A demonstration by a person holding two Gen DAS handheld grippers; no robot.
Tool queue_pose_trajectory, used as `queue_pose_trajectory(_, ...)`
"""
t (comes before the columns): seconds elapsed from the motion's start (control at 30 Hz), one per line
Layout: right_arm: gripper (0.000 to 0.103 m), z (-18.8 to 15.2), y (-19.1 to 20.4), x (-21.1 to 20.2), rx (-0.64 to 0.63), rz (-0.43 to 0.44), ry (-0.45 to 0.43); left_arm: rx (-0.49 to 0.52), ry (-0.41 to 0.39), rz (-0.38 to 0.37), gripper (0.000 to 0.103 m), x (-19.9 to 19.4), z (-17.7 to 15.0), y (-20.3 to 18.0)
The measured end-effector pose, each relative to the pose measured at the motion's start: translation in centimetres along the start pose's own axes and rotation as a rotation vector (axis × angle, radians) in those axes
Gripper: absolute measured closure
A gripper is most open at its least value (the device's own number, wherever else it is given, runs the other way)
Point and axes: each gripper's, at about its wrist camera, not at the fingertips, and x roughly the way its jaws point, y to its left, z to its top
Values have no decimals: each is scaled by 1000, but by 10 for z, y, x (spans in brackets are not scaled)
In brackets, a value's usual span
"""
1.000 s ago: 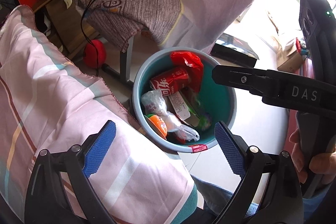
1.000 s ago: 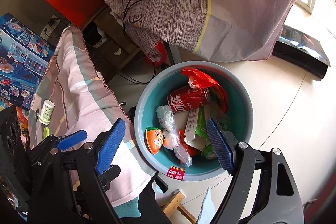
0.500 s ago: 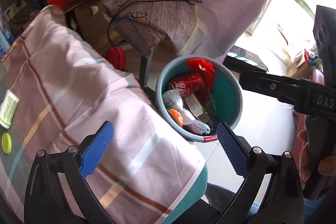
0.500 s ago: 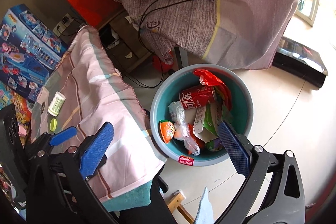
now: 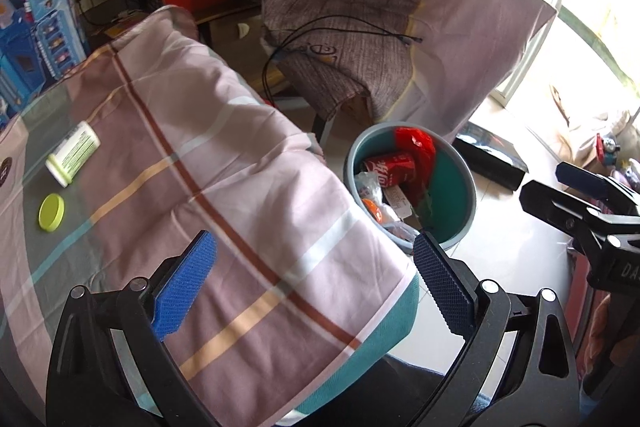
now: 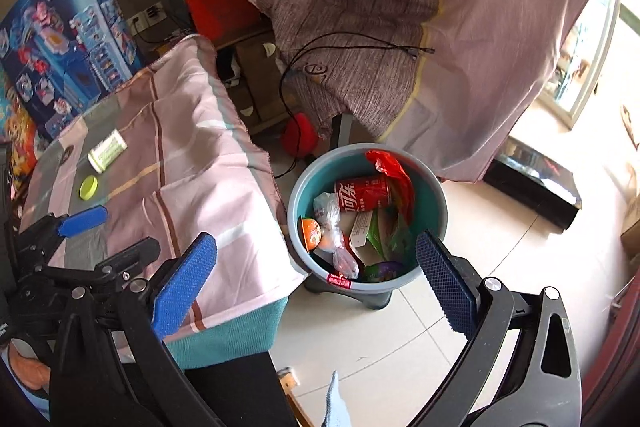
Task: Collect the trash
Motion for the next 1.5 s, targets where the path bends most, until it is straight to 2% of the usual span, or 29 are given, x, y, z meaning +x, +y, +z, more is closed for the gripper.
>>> queue_pose_trajectory(0.1, 7, -8, 7, 0, -22, -18, 10, -22, -9, 12, 4, -8, -11, 6)
queue_pose_trajectory(0.33, 7, -23, 9, 0, -19, 13, 26, -56, 9, 57, 4, -14, -33, 19)
queue_pose_trajectory(0.5, 7, -26, 12, -8, -39, -9, 4, -60, 8, 69, 4, -20, -42, 21)
queue_pose_trajectory(0.7, 7, -26, 9, -14, -30, -2, -21, -62, 7, 74, 4, -23, -44, 21)
queue_pose_trajectory(1.07, 7, -31, 10, 1, -35, -3, 20, -70, 17, 91, 4, -18, -44, 24)
queue_pose_trajectory(1.5, 7, -31, 9, 2, -29, 0, 25, -70, 11, 106, 4, -18, -44, 26)
